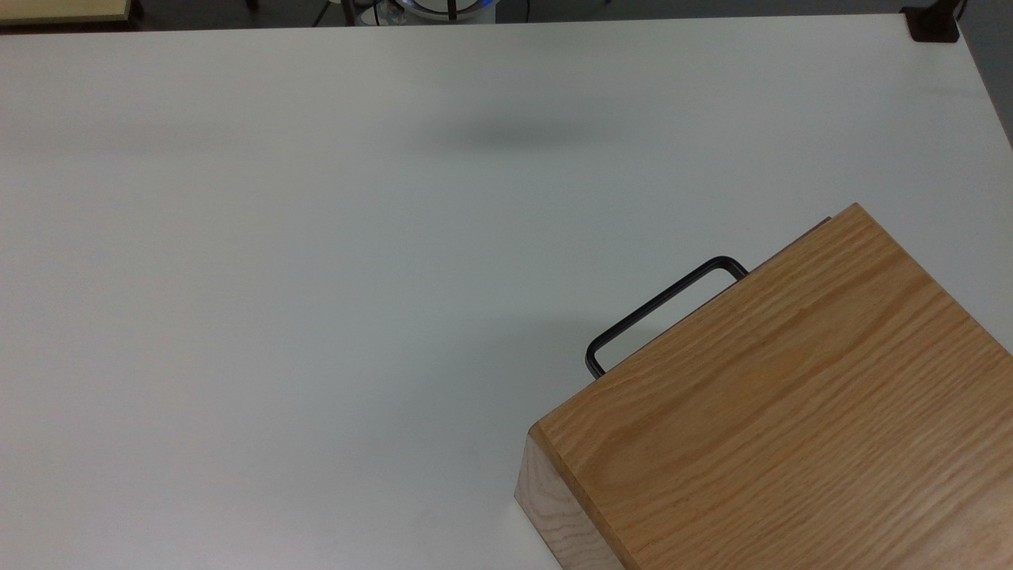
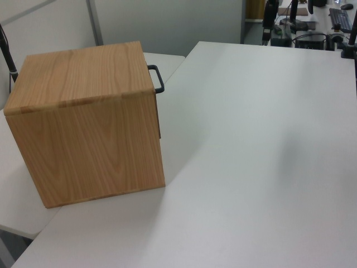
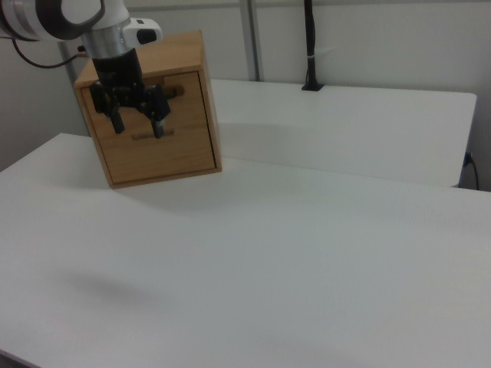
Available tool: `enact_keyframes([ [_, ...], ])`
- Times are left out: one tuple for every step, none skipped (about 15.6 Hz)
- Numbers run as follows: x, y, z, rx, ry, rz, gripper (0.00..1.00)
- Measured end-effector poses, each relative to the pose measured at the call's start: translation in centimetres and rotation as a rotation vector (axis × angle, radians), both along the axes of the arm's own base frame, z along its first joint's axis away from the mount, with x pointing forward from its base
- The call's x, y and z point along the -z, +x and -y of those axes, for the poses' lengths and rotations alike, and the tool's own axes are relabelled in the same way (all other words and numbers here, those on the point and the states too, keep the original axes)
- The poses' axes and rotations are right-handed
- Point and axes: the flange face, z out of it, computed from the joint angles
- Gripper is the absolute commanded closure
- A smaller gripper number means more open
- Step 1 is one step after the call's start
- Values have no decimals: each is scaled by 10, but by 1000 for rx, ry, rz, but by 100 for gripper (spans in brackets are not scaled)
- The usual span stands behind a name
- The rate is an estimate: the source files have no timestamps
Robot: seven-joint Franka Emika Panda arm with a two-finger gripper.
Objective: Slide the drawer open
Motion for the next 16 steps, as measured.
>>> enact_keyframes([
  [0,0,1,2,0,0,0],
  [0,0,4,7,0,0,0],
  [0,1,4,11,1,1,0],
  [1,2,4,32,3,11,0],
  [0,6,2,77,11,30,0],
  [-1,9,0,132,29,50,0],
  [-1,13,-3,200,54,73,1],
  [-1,18,-8,266,82,97,6],
  [-1,25,-16,341,121,126,9],
  [1,33,-23,414,159,158,14],
  [2,42,-31,480,197,193,25],
  [6,50,-40,536,233,222,34],
  [9,58,-50,585,268,247,43],
  [14,66,-60,631,305,269,52],
  [17,73,-68,673,345,290,55],
  [20,79,-76,707,384,312,55],
])
